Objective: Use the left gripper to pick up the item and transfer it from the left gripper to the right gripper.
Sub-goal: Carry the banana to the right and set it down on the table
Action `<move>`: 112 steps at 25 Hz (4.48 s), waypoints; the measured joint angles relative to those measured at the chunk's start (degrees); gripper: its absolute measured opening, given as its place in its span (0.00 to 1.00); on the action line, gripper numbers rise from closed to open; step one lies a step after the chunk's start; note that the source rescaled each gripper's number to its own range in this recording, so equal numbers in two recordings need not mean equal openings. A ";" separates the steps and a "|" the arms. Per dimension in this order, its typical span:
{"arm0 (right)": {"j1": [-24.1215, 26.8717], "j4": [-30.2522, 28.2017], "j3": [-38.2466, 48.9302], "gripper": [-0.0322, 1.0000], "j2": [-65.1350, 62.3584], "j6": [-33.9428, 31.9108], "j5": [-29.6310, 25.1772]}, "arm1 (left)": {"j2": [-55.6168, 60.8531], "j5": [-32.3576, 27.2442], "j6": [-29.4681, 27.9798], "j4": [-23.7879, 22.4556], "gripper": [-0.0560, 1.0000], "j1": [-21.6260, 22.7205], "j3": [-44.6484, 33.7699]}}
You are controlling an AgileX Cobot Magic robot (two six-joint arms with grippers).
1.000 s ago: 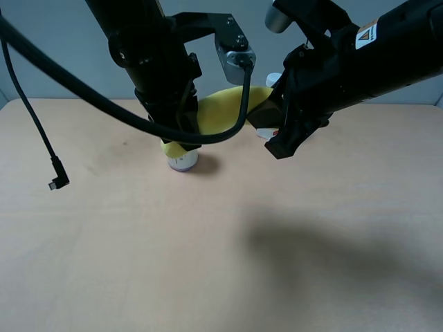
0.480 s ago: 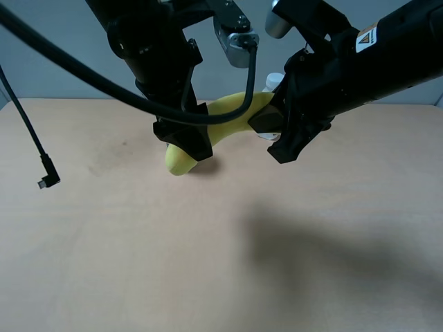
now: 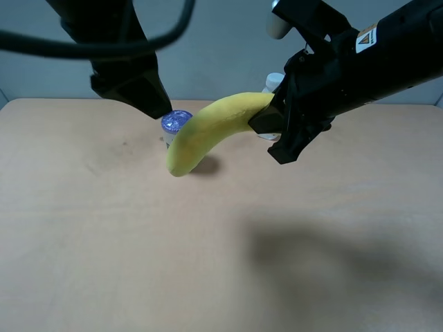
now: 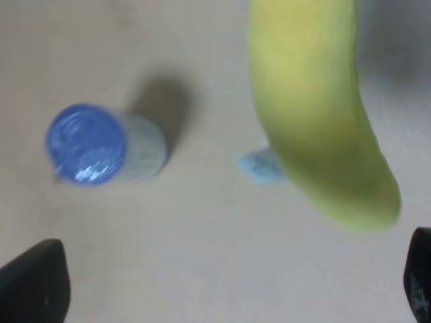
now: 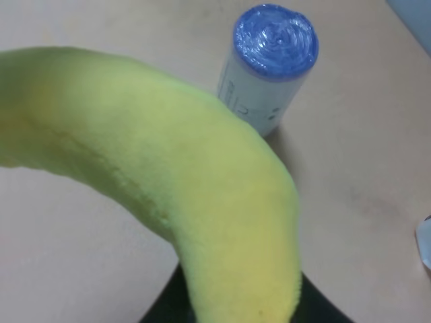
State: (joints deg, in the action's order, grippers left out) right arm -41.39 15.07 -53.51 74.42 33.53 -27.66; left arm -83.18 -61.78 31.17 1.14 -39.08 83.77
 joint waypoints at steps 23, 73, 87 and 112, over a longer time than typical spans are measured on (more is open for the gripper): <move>0.00 0.00 0.00 0.04 0.00 0.00 -0.29 | 35.65 -5.54 -22.44 -4.98 0.98 0.00 -22.87; 0.00 0.39 0.00 0.04 0.00 -8.03 -0.15 | 83.41 1.29 -31.17 -1.47 0.98 29.88 -55.38; 0.39 -4.67 0.00 0.04 0.00 -17.31 -2.06 | 83.41 1.29 -31.17 -1.47 0.98 42.70 -55.38; 27.14 -0.68 14.12 0.04 0.07 -18.03 1.19 | 83.41 1.29 -31.17 -1.47 0.98 42.70 -55.38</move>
State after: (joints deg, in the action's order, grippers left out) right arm -14.25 14.39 -39.39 74.49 15.49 -26.47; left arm 0.23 -60.49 0.00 -0.33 3.62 28.40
